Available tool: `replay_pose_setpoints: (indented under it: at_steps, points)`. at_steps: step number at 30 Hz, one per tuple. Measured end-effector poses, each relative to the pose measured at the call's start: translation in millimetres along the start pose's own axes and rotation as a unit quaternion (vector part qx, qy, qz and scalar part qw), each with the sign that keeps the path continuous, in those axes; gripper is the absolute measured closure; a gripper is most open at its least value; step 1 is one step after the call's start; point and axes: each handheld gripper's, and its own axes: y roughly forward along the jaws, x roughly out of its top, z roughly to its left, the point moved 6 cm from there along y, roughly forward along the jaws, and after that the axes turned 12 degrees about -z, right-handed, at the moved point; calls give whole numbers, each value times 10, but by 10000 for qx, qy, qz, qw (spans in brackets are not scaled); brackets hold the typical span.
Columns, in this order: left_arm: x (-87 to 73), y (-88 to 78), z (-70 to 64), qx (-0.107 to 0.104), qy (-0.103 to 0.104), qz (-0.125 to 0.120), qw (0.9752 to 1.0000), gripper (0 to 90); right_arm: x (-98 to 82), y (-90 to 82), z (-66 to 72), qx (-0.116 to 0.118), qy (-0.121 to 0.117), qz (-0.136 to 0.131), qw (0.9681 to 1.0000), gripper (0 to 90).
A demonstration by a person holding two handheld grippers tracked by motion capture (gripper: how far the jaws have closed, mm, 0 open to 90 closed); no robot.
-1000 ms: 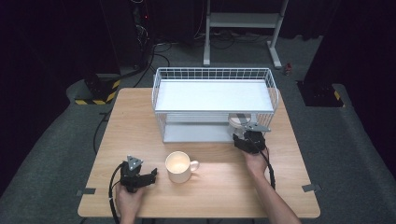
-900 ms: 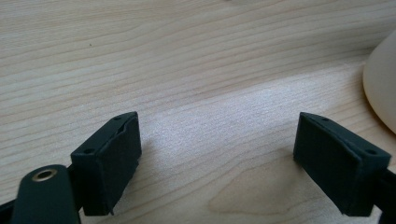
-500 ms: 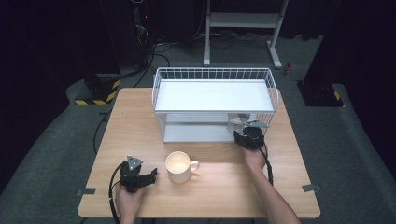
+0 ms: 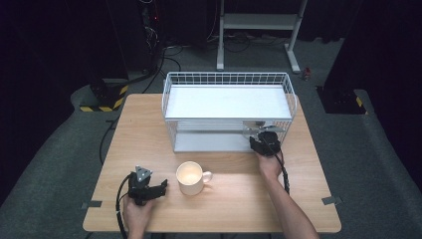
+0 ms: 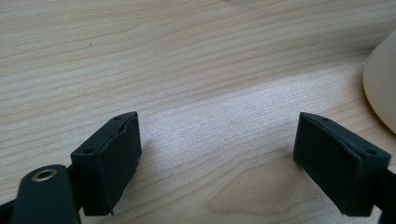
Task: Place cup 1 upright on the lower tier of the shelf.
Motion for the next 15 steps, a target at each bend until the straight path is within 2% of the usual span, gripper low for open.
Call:
replay_pose_setpoints:
  at_steps: [8,15]
  points:
    - [0,-1,1,-5,5,9,10000,156,-41,71,-13,-52,39,104,9999,587]
    - [0,0,2,-1,9,1,10000,156,22,112,-15,-132,11,171,9998,604]
